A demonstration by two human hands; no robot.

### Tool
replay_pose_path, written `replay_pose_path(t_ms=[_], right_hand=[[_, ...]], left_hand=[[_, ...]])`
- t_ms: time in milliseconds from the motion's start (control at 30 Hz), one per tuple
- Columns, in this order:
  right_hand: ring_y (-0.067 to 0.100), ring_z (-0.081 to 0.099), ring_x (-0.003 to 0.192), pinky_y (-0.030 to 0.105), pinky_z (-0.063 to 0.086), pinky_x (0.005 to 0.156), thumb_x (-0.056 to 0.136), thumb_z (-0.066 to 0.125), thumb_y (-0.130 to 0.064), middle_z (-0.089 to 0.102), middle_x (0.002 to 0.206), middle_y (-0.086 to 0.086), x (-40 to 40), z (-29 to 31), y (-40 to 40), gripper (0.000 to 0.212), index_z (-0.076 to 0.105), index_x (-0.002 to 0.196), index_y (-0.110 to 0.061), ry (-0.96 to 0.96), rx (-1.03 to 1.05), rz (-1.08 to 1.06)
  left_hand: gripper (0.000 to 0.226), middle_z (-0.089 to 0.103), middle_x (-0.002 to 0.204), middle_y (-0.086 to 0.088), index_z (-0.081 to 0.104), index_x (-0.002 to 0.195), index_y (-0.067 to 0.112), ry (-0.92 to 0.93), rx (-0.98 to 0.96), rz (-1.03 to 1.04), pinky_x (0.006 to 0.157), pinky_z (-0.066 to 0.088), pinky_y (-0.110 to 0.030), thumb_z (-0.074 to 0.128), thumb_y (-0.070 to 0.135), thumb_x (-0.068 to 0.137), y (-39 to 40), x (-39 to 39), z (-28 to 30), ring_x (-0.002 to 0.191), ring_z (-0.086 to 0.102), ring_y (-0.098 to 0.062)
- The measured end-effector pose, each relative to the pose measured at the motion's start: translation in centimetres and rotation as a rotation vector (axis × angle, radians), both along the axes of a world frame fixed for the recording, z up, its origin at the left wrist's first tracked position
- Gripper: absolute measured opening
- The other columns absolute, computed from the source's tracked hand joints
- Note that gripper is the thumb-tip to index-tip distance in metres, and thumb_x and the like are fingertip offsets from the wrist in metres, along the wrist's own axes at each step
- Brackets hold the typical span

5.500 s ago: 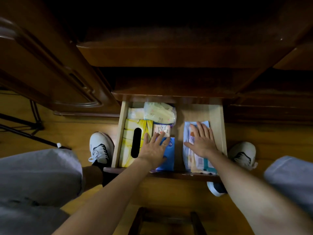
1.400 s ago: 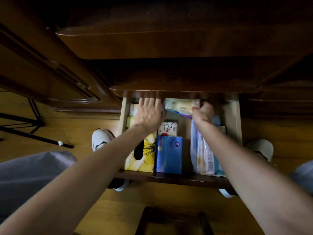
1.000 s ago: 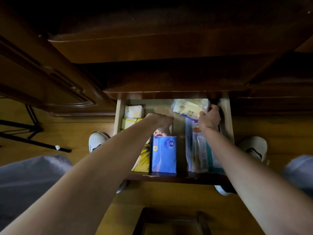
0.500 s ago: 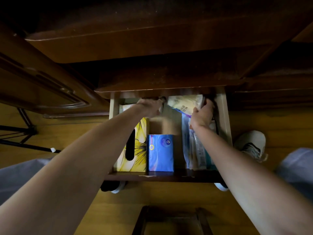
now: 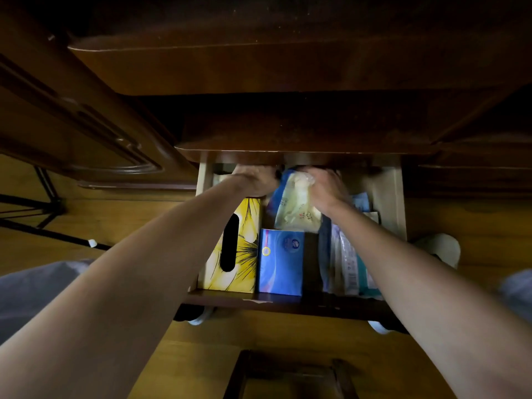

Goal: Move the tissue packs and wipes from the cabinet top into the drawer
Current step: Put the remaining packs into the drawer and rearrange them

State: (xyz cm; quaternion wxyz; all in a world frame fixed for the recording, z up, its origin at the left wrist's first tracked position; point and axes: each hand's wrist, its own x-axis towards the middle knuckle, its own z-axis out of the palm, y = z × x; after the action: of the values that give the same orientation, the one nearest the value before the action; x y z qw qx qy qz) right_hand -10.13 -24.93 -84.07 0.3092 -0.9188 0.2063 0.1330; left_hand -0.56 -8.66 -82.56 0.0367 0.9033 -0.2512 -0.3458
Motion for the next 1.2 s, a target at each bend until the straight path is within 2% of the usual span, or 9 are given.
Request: replay_pose_path(t_ms=[167,300,433,533,633,733,900,1067,1200], right_hand=[[0.036,0.042,0.138,0.047,0.039,0.111,0.096,0.047,-0.004,0.051,0.145,0.016,2.3,0.1,3.2,0.049,0.048,0.144,-0.014,0.200,0.066,0.074],[0.033,0.061,0.102,0.036,0.043,0.077,0.098,0.047,-0.016,0.060,0.108,0.014,1.7,-0.4,2.4,0.024,0.058,0.117,-0.008,0.116,0.125,-0.127],[0.036,0.054,0.118,0.049,0.038,0.104,0.095,0.040,-0.043,0.063,0.123,0.018,0.2,-0.2,1.9,0.047,0.055,0.127,-0.012,0.012,-0.042,0.029],[0.034,0.055,0.116,0.048,0.034,0.104,0.096,0.039,-0.054,0.065,0.122,0.015,1.2,0.2,4.0,0.052,0.053,0.128,-0.016,-0.024,-0.178,0.256],[0.033,0.054,0.121,0.044,0.037,0.099,0.094,0.051,-0.047,0.060,0.133,0.013,2.7,0.7,6.2,0.057,0.044,0.143,-0.020,-0.011,-0.238,0.458],[0.035,0.058,0.122,0.044,0.043,0.097,0.092,0.061,-0.027,0.061,0.135,0.011,4.3,1.2,7.2,0.065,0.035,0.151,-0.025,0.041,-0.248,0.580],[0.036,0.062,0.114,0.039,0.048,0.082,0.094,0.066,-0.011,0.065,0.126,0.013,6.1,0.1,8.4,0.053,0.044,0.142,-0.020,0.175,-0.397,0.614],[0.026,0.057,0.076,0.033,0.038,0.063,0.100,0.056,-0.023,0.062,0.091,0.007,6.4,-1.1,8.5,0.012,0.059,0.110,-0.017,0.170,-0.335,0.466],[0.013,0.044,0.047,0.026,0.023,0.045,0.098,0.056,-0.044,0.051,0.061,-0.001,5.5,-1.4,8.0,0.028,0.055,0.083,-0.021,0.052,-0.370,0.346]], left_hand=[[0.057,0.061,0.140,-0.011,0.056,0.135,0.019,-0.054,0.067,-0.116,0.095,0.041,-0.045,0.020,0.053,0.107,0.6,0.3,0.7,0.124,0.058,-0.031],[0.046,0.069,0.108,-0.015,0.056,0.104,0.019,-0.142,0.012,-0.088,0.073,0.039,-0.037,0.018,0.045,0.107,2.0,-0.1,1.5,0.081,0.054,-0.028],[0.049,0.061,0.133,-0.017,0.049,0.140,0.016,-0.288,-0.047,-0.029,0.106,0.034,-0.047,0.027,0.042,0.105,5.5,-2.1,1.3,0.124,0.053,-0.035],[0.050,0.060,0.133,-0.019,0.044,0.144,0.009,-0.365,-0.087,0.070,0.113,0.026,-0.047,0.037,0.038,0.104,7.9,-2.6,1.7,0.128,0.049,-0.036],[0.054,0.066,0.127,-0.014,0.043,0.146,0.010,-0.431,0.065,-0.126,0.111,0.031,-0.048,0.047,0.037,0.099,8.5,-1.2,1.9,0.124,0.057,-0.034],[0.039,0.072,0.116,-0.006,0.055,0.133,0.018,-0.399,0.188,-0.246,0.090,0.045,-0.040,0.057,0.033,0.098,8.0,0.2,1.9,0.109,0.067,-0.027],[0.038,0.073,0.105,-0.003,0.054,0.123,0.014,-0.421,0.309,-0.385,0.070,0.041,-0.034,0.050,0.046,0.104,8.4,0.9,1.1,0.078,0.062,-0.022],[0.054,0.068,0.130,-0.005,0.043,0.147,0.012,-0.509,0.222,-0.355,0.110,0.032,-0.042,0.041,0.047,0.106,9.2,-0.5,0.5,0.125,0.059,-0.024],[0.055,0.046,0.157,-0.010,0.029,0.158,0.006,-0.607,-0.034,-0.163,0.127,0.002,-0.048,0.030,0.035,0.110,11.0,-4.4,1.0,0.152,0.030,-0.026]])
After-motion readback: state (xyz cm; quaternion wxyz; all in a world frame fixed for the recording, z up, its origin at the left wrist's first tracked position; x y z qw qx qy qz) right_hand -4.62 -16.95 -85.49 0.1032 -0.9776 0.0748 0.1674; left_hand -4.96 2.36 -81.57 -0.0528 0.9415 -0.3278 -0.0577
